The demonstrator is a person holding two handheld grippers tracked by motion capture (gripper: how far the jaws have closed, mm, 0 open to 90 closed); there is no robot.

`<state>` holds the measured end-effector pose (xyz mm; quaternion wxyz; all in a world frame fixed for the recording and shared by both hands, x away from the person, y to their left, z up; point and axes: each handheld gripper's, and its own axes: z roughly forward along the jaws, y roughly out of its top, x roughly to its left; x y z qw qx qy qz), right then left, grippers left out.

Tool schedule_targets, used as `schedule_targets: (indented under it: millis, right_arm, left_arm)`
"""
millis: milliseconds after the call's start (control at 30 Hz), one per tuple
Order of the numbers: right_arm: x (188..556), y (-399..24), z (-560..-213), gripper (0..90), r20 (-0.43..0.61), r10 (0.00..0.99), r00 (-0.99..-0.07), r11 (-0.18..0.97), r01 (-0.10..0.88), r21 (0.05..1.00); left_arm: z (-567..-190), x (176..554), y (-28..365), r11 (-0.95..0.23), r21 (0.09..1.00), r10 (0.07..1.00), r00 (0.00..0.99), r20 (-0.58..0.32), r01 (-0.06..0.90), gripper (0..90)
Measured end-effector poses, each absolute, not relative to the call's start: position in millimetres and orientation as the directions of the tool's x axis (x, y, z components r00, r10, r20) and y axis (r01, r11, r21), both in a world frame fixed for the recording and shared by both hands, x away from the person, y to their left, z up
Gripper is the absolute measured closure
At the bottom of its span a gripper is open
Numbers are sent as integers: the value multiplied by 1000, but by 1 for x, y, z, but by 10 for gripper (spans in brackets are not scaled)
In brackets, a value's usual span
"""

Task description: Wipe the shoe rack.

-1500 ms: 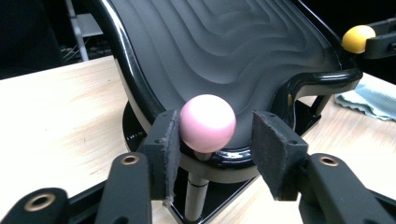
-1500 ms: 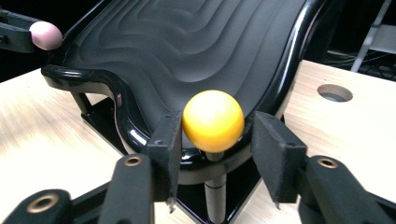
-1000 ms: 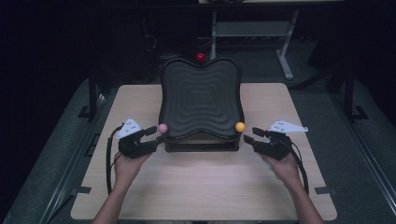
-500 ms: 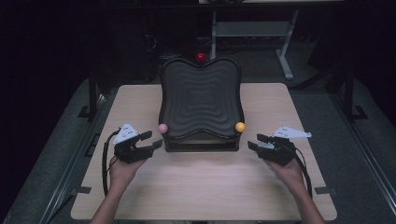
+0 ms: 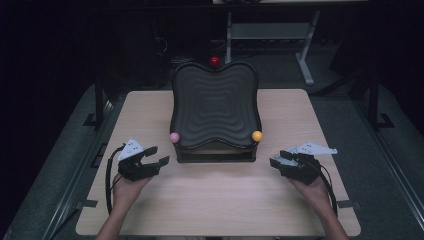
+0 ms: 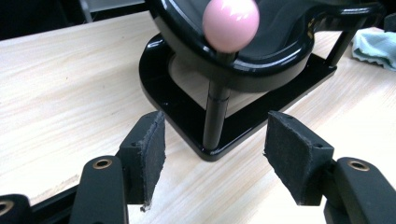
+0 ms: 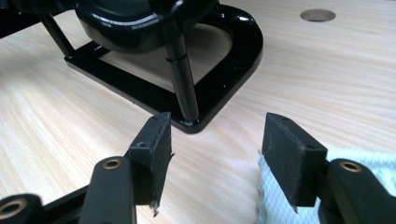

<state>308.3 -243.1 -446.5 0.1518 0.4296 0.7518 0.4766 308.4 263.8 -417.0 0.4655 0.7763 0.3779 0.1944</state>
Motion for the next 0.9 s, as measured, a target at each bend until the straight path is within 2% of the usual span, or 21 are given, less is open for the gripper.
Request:
schedule_targets:
  millis: [633, 900]
  right_arm:
    - [296, -259, -458, 394, 191, 798, -571, 180, 529, 829]
    - [288, -265, -455, 371, 184, 804, -565, 175, 521, 835]
  left_arm:
    - [-424, 299, 273, -287, 864, 772, 633, -46, 413, 342]
    - [-432, 294, 278, -248, 868, 781, 619, -84, 431, 328]
